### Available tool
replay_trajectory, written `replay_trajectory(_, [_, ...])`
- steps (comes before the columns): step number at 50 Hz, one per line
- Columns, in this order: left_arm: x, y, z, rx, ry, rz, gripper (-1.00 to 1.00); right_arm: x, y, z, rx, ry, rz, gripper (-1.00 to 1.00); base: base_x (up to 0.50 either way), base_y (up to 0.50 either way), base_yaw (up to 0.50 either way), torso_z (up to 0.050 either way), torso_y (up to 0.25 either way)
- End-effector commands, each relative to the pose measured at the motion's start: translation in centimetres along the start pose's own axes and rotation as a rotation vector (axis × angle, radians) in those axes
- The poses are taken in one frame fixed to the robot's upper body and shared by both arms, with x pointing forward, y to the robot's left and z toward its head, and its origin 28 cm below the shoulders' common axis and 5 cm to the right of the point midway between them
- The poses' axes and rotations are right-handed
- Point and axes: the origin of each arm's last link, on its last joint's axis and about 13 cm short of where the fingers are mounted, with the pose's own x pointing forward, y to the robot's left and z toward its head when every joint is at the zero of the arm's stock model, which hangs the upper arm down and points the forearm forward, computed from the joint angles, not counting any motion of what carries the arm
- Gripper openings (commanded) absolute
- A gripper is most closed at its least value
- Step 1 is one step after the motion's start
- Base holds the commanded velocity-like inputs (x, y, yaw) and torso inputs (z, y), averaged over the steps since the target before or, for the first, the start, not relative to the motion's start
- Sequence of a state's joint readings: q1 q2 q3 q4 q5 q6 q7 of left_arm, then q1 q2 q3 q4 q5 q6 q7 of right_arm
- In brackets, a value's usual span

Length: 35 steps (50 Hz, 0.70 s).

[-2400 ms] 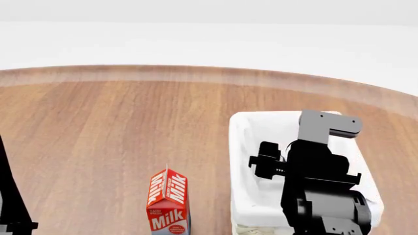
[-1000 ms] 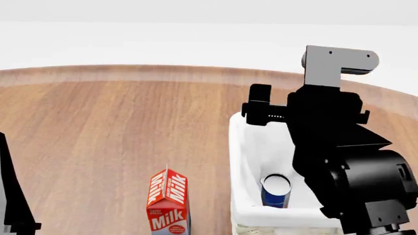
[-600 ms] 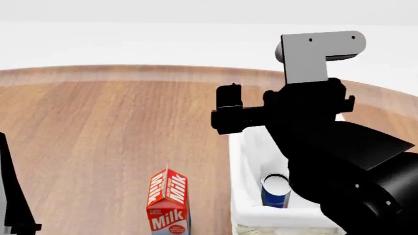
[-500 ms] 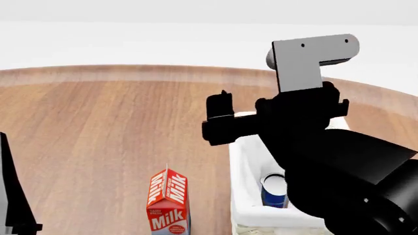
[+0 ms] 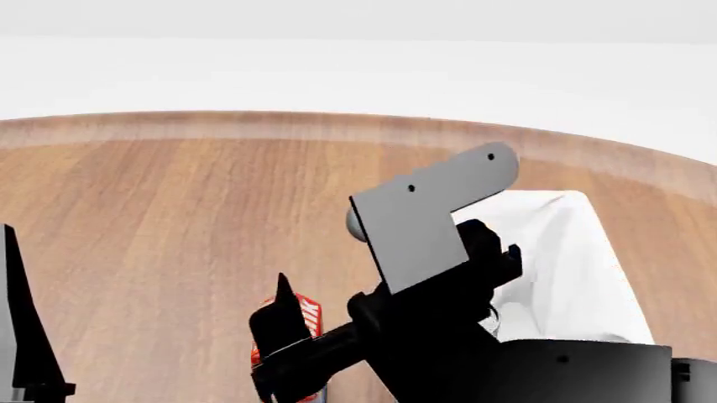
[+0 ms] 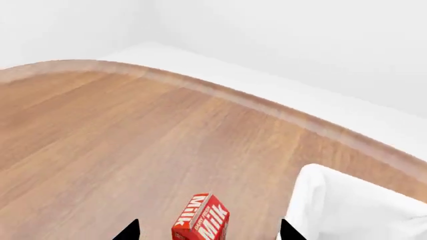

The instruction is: Pick up the alphabet soup and the tomato sauce, and put them in the basket.

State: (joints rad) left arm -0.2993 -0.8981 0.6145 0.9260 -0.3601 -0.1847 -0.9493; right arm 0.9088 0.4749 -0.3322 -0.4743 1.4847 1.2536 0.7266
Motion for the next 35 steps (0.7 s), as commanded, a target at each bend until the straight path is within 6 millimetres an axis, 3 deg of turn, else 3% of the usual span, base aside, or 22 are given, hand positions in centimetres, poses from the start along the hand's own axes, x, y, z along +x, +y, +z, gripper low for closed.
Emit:
replay_trajectory(1, [0.1,0.0,0.1,0.003,-0.001,-0.001,1.0,-2.2,2.0,-1.3,-0.062,0.053,0.083,1.0,0.0,0.0,0.0,0.0,0.0])
replay_trajectory(22, [0.1,0.1,0.5,0.008,-0.011,0.002,1.0,-5.5,4.8,-5.0,0.053,0.274,0.134,1.0,0.0,0.0,0.0,0.0,0.0])
replay_trajectory(35, [0.0,0.0,0.3,0.008,-0.008,0.002,1.0,-6.8,5.9,-7.0,0.151,0.393,0.056,1.0,0.0,0.0,0.0,0.0,0.0])
